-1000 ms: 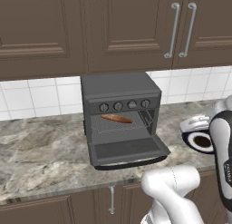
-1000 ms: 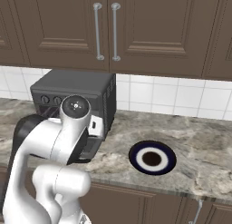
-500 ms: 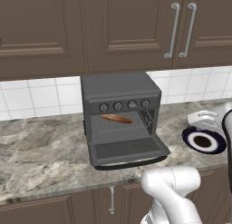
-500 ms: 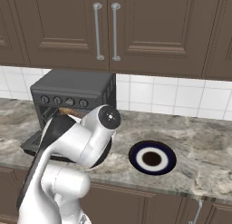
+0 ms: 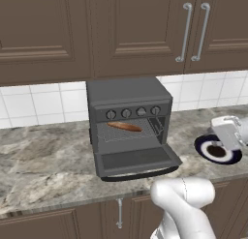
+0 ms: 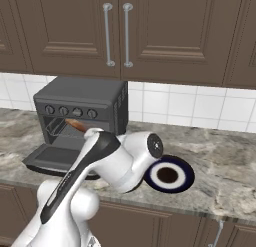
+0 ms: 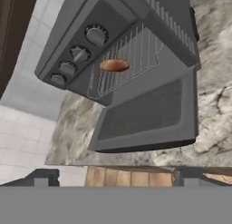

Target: Pull the toaster oven rack outwards. Pick up the baguette from the plate and place it on the toaster oven rack. Close the toaster oven door fully and set the temperature to the lowest setting.

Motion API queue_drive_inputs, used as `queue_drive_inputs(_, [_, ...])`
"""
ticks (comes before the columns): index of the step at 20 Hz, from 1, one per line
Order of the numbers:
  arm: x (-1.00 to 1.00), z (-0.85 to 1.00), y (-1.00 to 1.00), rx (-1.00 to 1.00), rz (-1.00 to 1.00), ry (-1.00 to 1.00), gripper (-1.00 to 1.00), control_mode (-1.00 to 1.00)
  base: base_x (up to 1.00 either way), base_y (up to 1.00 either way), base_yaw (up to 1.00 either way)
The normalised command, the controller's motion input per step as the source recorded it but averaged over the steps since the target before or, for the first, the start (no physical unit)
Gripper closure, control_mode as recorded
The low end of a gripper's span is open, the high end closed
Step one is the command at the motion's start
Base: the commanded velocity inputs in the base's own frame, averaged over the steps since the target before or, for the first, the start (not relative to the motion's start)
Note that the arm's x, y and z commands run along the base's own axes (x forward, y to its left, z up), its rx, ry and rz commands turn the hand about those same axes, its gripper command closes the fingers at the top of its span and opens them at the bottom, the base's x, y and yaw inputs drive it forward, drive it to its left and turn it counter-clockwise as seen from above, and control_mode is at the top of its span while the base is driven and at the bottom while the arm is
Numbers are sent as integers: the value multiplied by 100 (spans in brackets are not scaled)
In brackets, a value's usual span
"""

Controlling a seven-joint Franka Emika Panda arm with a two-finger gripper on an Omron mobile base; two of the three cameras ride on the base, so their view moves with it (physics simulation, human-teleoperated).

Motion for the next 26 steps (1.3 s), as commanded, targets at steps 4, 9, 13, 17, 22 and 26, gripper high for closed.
queue_drive_inputs(4, [0,-5,-3,10,-25,14,-100,-100,0,0,0])
queue_drive_inputs(9, [-10,-13,-11,5,-41,14,-100,-100,0,0,0])
queue_drive_inputs(13, [-11,-33,-4,5,-37,14,-100,-100,0,0,0])
queue_drive_inputs(17, [0,-28,-13,12,-16,23,-100,-100,0,0,0])
queue_drive_inputs(22, [0,-10,-23,14,-10,28,-100,-100,0,0,0])
queue_drive_inputs(26, [0,-15,-21,9,-10,37,-100,-100,0,0,0])
